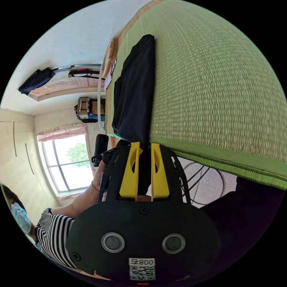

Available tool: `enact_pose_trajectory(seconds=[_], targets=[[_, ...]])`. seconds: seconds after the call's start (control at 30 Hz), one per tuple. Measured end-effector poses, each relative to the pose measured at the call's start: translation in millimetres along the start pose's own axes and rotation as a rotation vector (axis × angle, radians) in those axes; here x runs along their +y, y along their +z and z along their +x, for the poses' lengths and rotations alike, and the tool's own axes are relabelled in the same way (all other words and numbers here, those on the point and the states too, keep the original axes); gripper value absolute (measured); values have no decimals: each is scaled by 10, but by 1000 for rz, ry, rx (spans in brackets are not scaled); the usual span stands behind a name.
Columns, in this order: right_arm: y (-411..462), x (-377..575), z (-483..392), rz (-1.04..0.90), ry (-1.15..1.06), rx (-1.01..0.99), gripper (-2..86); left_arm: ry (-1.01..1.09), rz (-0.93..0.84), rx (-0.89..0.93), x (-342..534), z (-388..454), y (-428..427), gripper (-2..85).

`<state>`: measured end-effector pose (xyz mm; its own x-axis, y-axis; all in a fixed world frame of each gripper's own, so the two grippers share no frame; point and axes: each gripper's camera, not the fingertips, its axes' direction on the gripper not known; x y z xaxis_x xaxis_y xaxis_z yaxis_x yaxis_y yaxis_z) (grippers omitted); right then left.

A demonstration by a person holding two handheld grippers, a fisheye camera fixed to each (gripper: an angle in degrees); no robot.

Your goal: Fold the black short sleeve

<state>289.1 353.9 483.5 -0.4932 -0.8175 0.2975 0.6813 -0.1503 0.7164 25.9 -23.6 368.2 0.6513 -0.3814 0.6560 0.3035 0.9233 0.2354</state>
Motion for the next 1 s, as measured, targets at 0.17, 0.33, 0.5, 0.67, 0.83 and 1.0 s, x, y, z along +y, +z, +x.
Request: enact_pose_trajectory(seconds=[0.17,0.33,0.5,0.67,0.83,1.0], targets=[[40,-20,5,3,16,-30,70,7,2,18,43,-18,165,10],[89,-38,11,7,35,-75,71,13,6,32,83,-45,314,7],[137,-75,6,2,57,-105,71,16,10,44,125,-82,451,5],[127,-81,-30,6,52,-153,56,24,14,52,180,-143,604,5],[127,-120,-85,7,47,-157,41,24,15,60,235,-229,748,6],[151,-158,-116,5,52,-171,31,22,16,65,294,-371,890,6]])
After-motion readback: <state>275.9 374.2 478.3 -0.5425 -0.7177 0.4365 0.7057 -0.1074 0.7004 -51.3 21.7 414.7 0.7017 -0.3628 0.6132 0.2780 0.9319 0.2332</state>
